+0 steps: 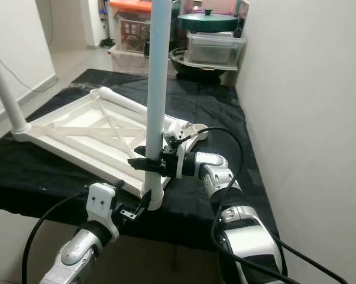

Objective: Building children table

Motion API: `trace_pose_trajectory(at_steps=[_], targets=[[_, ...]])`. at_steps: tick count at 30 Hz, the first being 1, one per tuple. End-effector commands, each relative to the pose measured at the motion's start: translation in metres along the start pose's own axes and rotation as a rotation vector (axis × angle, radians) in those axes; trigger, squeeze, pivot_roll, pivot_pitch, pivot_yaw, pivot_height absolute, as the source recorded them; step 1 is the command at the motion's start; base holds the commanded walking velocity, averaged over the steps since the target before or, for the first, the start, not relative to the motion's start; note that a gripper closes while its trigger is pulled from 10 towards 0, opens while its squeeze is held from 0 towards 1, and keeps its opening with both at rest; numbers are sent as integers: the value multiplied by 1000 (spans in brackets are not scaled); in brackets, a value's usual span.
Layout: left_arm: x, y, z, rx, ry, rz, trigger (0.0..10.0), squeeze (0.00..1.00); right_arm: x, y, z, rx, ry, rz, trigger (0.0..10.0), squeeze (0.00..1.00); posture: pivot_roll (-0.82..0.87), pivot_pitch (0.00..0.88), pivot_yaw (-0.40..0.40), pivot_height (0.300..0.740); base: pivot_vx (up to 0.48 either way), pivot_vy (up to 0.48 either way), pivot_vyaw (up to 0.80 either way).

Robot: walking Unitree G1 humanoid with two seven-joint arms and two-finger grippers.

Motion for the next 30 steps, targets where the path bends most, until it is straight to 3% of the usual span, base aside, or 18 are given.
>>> trace_pose_trajectory(at_steps=[1, 3, 7, 8, 11, 12, 15, 18, 19, 20, 22, 23, 24, 25, 27, 28, 29, 30], targets=[[-1, -1, -4, 15, -3, -4, 10000, 0, -12, 7, -7, -72, -55, -180, 0, 0, 153, 0, -66, 740, 0, 0, 0], [-1, -1, -4, 15, -2, -5, 10000, 0, -16, 8, -8, -82, -71, -232, 0, 0, 153, 0, -66, 740, 0, 0, 0], [0, -1, -4, 16, 0, -4, 10000, 0, -49, 37, -13, -146, -83, -761, 0, 0, 145, 0, -60, 740, 0, 0, 0], [0, -1, -4, 16, 0, -4, 10000, 0, -49, 37, -13, -146, -83, -761, 0, 0, 145, 0, -60, 740, 0, 0, 0], [0, -2, -4, 16, 0, -6, 10000, 0, -71, 98, -23, -218, -129, -1418, 0, 0, 137, 0, -58, 740, 0, 0, 0], [0, -2, -4, 16, 0, -6, 10000, 0, -71, 98, -23, -218, -129, -1418, 0, 0, 137, 0, -58, 740, 0, 0, 0], [0, -3, -4, 16, -1, -7, 10000, 0, -68, 115, -32, -292, -196, -1700, 0, 0, 134, 0, -58, 740, 0, 0, 0], [0, -4, -4, 16, -1, -7, 10000, 0, -65, 112, -36, -307, -226, -1742, 0, 0, 134, 0, -59, 740, 0, 0, 0], [0, -4, -4, 16, -1, -7, 10000, 0, -62, 101, -39, -322, -258, -1752, 0, 0, 137, 0, -60, 740, 0, 0, 0], [0, -4, -4, 16, -1, -6, 10000, 0, -60, 88, -38, -343, -272, -1712, 745, 0, 137, 0, -60, 740, 0, 0, 0], [0, -4, -4, 16, -1, -6, 10000, 0, -60, 88, -38, -343, -272, -1712, 745, 0, 137, 0, -60, 740, 0, 0, 0], [0, -4, -4, 16, -1, -5, 10000, 0, -59, 75, -33, -371, -260, -1641, 10000, 0, 137, 0, -61, 740, 0, 0, 0], [0, -4, -4, 16, -1, -5, 10000, 0, -59, 75, -33, -371, -260, -1641, 10000, 0, 137, 0, -61, 740, 0, 0, 0], [0, -4, -4, 16, 0, -5, 10000, 0, -56, 59, -23, -410, -202, -1525, 10000, 1000, 133, 0, -59, 740, 0, 0, 0], [0, -5, -4, 17, 2, -6, 10000, 0, -50, 41, -8, -459, -102, -1353, 10000, 949, 128, 0, -58, 740, 0, 0, 0], [0, -5, -4, 17, 2, -6, 10000, 0, -50, 41, -8, -459, -102, -1353, 10000, 949, 128, 0, -58, 740, 0, 0, 0], [0, -5, -5, 17, 3, -6, 10000, 0, -48, 38, -3, -479, -71, -1297, 10000, 631, 127, 0, -58, 740, 0, 0, 0], [1, -5, -5, 17, 3, -7, 10000, 0, -47, 36, 1, -494, -71, -1233, 10000, 0, 126, 0, -58, 740, 0, 0, 0]])
Point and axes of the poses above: a point about 5 cm out from each wrist's last joint towards the gripper, its own y axis pointing back from the gripper into the wrist, its own z axis along the axis of the wrist's last joint, x = y × z, the point moved 1 cm from there along -y, pointing out of the wrist towards the gripper, and after that the axes turned 10 degrees about -y, right-handed, at the moved point
